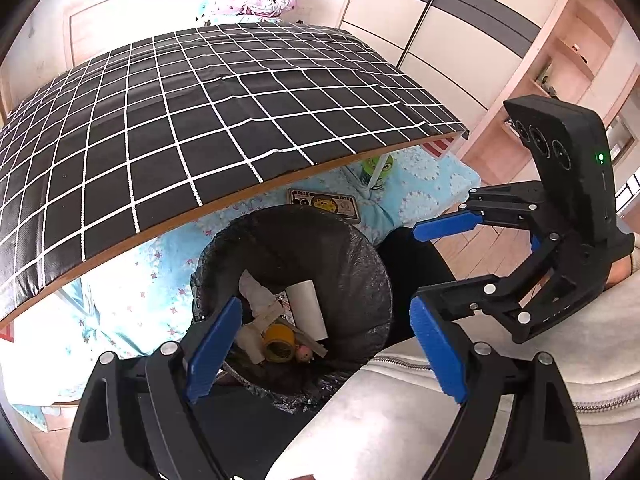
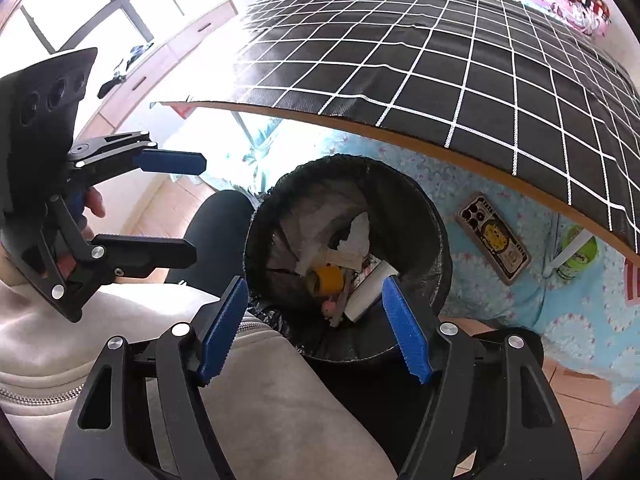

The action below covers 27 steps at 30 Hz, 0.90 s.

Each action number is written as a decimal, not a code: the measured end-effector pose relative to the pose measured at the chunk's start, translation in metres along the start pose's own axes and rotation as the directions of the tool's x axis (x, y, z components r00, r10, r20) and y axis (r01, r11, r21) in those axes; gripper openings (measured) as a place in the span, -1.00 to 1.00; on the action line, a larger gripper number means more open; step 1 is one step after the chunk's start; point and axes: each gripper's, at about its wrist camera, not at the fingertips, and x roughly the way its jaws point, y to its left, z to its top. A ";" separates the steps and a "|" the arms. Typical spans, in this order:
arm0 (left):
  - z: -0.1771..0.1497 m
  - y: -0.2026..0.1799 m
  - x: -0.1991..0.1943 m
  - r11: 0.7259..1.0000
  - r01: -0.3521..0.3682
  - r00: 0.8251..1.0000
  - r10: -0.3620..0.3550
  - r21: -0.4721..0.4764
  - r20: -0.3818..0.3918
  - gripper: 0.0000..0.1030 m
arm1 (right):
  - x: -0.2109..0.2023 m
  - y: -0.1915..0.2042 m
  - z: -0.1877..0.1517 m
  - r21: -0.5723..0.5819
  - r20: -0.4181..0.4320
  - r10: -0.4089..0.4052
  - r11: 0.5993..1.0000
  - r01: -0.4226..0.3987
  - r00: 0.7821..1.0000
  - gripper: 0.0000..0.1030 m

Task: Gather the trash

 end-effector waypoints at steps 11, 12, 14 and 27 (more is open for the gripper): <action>0.000 -0.001 0.001 1.000 -0.005 1.000 0.005 0.001 0.003 0.61 | -0.002 0.003 0.000 -0.007 0.006 0.003 1.000 -0.003 1.000 0.35; 0.000 0.000 0.000 1.000 -0.005 1.000 0.005 -0.003 0.003 0.61 | -0.002 0.003 0.000 -0.006 0.007 0.003 1.000 -0.003 1.000 0.35; 0.000 0.000 0.000 1.000 -0.007 1.000 0.007 -0.007 0.003 0.61 | -0.002 0.003 0.000 -0.006 0.007 0.001 1.000 -0.001 1.000 0.35; 0.001 0.002 0.001 1.000 -0.007 1.000 0.007 -0.025 0.000 0.61 | -0.003 0.004 0.002 -0.004 0.012 -0.001 1.000 0.001 1.000 0.35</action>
